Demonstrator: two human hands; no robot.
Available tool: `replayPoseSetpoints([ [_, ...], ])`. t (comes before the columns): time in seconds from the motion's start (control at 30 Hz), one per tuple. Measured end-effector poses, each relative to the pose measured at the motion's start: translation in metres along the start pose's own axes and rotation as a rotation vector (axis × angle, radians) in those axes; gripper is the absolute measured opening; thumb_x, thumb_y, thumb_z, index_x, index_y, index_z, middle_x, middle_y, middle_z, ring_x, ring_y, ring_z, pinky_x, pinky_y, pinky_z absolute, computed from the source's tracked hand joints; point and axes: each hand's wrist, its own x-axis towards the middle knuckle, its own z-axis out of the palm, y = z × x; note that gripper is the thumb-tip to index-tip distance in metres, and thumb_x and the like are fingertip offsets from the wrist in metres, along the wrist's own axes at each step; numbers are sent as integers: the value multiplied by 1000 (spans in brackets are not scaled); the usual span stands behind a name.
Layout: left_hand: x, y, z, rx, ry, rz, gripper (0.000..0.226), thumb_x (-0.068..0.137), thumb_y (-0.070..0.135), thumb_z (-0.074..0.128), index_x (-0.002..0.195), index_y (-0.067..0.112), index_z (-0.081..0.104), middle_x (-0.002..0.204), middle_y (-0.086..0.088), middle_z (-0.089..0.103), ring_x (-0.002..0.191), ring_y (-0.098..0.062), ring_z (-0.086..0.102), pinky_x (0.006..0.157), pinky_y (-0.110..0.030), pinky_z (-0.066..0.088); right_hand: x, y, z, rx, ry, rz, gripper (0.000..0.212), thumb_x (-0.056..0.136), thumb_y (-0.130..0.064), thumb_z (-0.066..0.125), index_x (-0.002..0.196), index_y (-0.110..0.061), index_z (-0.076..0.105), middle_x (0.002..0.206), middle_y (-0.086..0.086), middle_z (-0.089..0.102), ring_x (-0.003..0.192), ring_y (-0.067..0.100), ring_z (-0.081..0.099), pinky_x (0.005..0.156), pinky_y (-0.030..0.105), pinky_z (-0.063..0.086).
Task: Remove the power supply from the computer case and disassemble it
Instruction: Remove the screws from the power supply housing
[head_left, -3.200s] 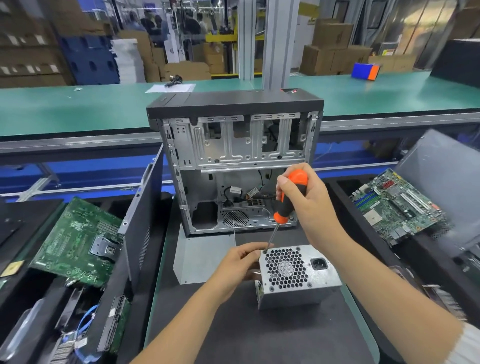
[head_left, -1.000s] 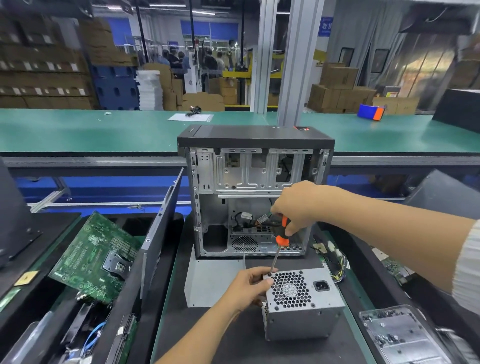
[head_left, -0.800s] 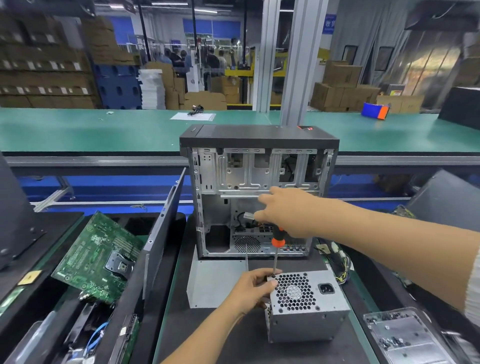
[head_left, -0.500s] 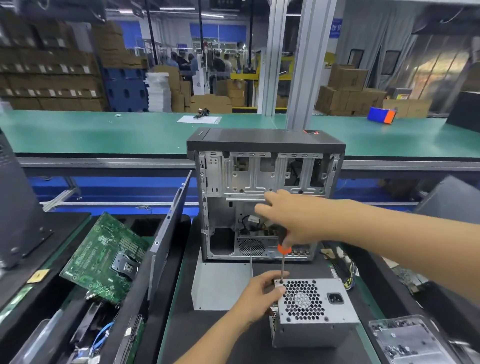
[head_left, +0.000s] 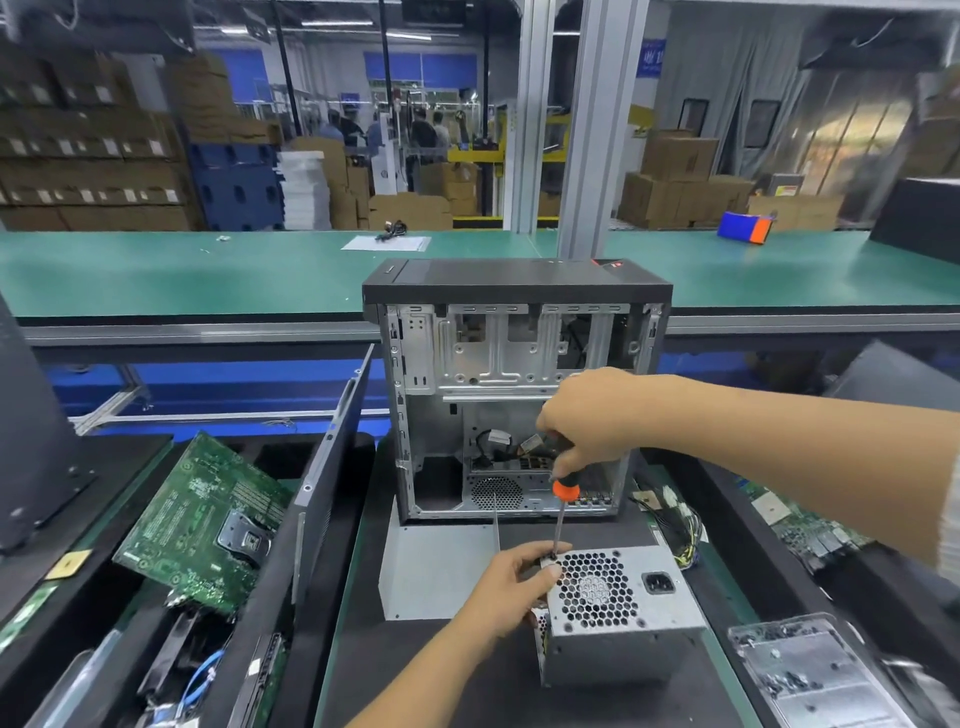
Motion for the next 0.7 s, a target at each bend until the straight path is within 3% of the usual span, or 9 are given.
replayPoseSetpoints([
  [0.1, 0, 0, 1, -1, -4, -6, 25, 100, 16, 53, 119, 28, 65, 109, 1, 68, 66, 2, 58, 56, -13, 46, -5, -3, -2, -58, -16, -63, 38, 88, -23, 63, 122, -19, 47, 104, 5, 49, 83, 25, 48, 50, 29, 32],
  [0.2, -2, 2, 3, -21, 0, -6, 25, 99, 15, 53, 119, 27, 64, 111, 1, 68, 69, 4, 60, 57, -12, 47, -7, -9, -1, -107, -3, -37, 44, 88, -9, 57, 129, -14, 40, 108, 11, 48, 78, 27, 45, 47, 30, 28],
  [0.27, -3, 3, 2, -24, -1, -5, 25, 99, 15, 54, 118, 28, 64, 108, 4, 68, 70, 5, 61, 56, -12, 47, -7, -13, -2, -162, -55, 15, 43, 87, -12, 61, 126, -10, 43, 102, 11, 53, 79, 27, 50, 49, 32, 33],
  [0.33, -4, 4, 2, -18, -3, -11, 25, 99, 16, 54, 118, 28, 64, 107, 3, 68, 69, 3, 61, 53, -14, 45, -7, -14, -6, -217, -181, 52, 36, 87, -32, 65, 113, -10, 55, 92, 6, 58, 78, 25, 56, 59, 34, 42],
  [0.4, -3, 4, 1, -9, 0, -17, 25, 100, 16, 53, 119, 28, 64, 110, 0, 69, 68, 3, 61, 50, -16, 45, -2, -13, -9, -138, -280, 76, 49, 89, -60, 51, 83, -12, 56, 73, 0, 55, 65, 20, 53, 66, 35, 44],
  [0.43, -3, 4, 1, -9, 2, -19, 26, 100, 16, 52, 120, 28, 63, 111, 0, 69, 68, 3, 62, 50, -16, 45, 0, -13, -10, -81, -315, 90, 56, 91, -64, 41, 76, -12, 54, 70, 0, 56, 62, 19, 52, 68, 35, 44],
  [0.53, -3, 5, -1, -17, 13, -32, 27, 101, 15, 51, 123, 25, 62, 114, -2, 68, 71, 4, 64, 48, -16, 45, 6, -13, -8, -118, -285, 82, 50, 99, -50, 37, 102, -9, 64, 95, 4, 67, 84, 25, 61, 69, 33, 43],
  [0.63, -3, 6, -3, -11, 0, -36, 27, 101, 13, 51, 124, 21, 62, 122, -9, 66, 77, 1, 64, 49, -15, 45, 6, -10, 1, -224, -185, 42, 39, 98, -45, 45, 109, -11, 62, 80, 0, 56, 76, 23, 56, 53, 29, 37],
  [0.7, -3, 6, -2, -2, -8, -24, 27, 100, 12, 51, 123, 20, 62, 125, -8, 65, 83, 1, 62, 52, -12, 45, 5, -8, 7, -276, -98, 24, 35, 96, -40, 51, 116, -12, 58, 94, 4, 59, 82, 22, 60, 49, 27, 33],
])
